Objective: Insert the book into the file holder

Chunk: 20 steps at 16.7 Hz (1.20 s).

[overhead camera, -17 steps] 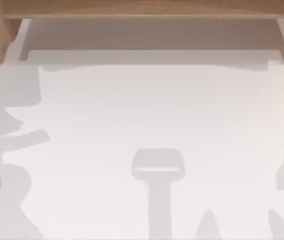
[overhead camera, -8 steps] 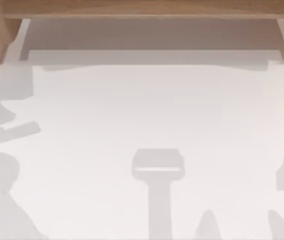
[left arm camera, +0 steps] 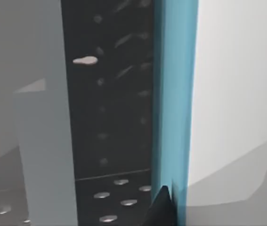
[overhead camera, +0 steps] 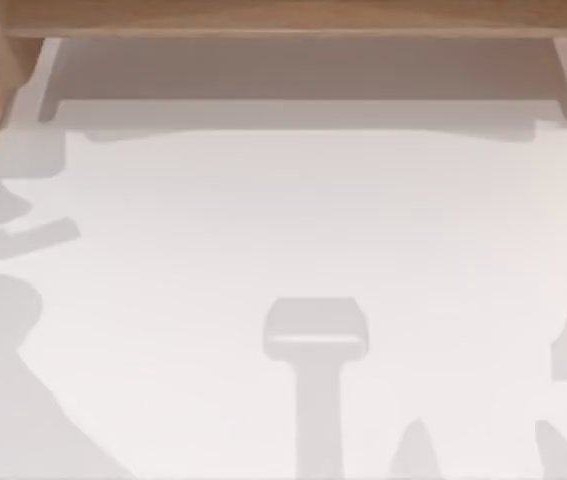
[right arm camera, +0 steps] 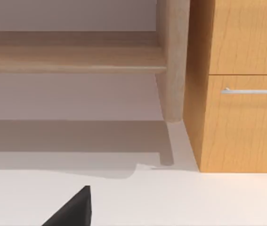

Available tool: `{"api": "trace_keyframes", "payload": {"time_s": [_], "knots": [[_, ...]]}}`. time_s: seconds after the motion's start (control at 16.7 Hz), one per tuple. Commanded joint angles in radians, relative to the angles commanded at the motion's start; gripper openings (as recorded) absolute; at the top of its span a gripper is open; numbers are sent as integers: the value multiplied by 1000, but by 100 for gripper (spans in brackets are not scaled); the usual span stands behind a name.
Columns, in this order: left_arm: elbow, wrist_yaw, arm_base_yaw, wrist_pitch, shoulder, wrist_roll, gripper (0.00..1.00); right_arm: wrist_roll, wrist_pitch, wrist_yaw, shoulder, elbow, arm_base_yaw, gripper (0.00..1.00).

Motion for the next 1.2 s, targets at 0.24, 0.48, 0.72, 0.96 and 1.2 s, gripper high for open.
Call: {"api": "trace_keyframes", "payload": {"time_s": [0.24,0.48,0.72,0.96,1.2], "knots": [[3,-2,-2,-1,3,-2,0,0,0,0,0,0,0,100],[3,-2,-2,-1,3,-2,30,0,0,0,0,0,0,100],[3,-2,-2,-1,3,-2,60,0,0,0,0,0,0,100],[3,-2,-2,-1,3,-2,90,0,0,0,0,0,0,100],[3,-2,-2,-1,3,-2,100,0,0,0,0,0,0,100]]}}
